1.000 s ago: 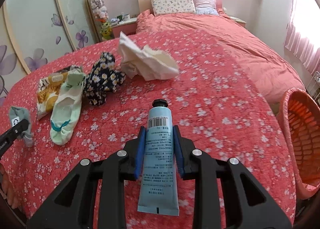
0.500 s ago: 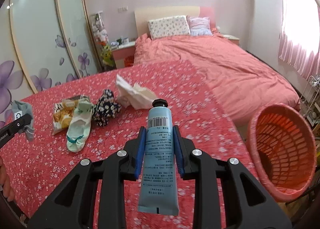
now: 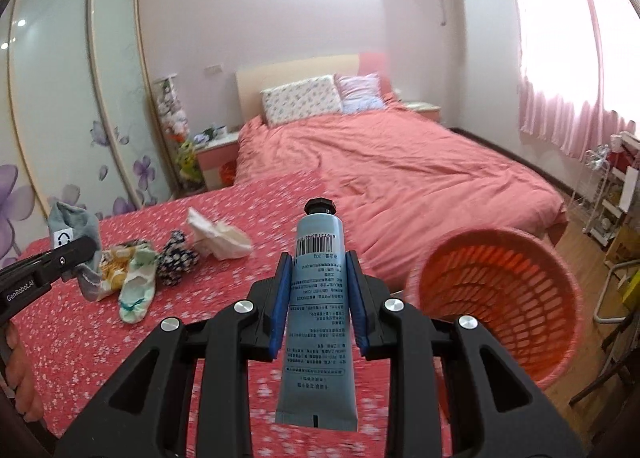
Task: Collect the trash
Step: 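Carry the sock and blue tube over the orange basket and release both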
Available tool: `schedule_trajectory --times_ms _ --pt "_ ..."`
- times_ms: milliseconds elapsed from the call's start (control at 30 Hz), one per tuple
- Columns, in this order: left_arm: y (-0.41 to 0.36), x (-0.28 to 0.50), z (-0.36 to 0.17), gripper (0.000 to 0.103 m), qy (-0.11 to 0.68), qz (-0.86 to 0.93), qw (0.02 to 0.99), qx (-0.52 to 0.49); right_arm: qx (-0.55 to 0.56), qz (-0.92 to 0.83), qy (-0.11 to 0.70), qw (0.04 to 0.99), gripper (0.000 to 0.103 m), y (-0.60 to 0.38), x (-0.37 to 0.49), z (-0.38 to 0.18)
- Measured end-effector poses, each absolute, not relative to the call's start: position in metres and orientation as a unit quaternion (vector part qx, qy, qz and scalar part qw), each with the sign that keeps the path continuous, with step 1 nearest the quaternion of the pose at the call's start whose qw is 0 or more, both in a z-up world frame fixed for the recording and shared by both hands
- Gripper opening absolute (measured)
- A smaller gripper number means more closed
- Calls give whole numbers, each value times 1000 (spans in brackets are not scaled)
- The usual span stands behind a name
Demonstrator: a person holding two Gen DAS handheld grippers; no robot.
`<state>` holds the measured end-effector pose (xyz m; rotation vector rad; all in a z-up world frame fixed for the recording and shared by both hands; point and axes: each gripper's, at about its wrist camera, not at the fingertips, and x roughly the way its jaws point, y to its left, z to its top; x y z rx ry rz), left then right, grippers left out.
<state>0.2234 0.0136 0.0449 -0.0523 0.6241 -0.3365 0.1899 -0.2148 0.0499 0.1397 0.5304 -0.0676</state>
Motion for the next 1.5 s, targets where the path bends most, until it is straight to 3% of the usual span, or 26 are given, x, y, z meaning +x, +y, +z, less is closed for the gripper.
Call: schedule_trajectory --times_ms 767,1233,1333,1500 --pt "-161 225 28 8 315 -316 895 7 129 -131 231 955 27 -334 156 36" --pt "-266 230 -12 9 343 -388 855 32 173 -166 240 941 27 -390 170 10" --pt "-279 240 -25 12 363 -387 847 33 188 -167 242 937 27 -399 172 6" --pt "-284 252 -45 35 386 -360 849 37 212 -162 252 930 28 -410 178 -5"
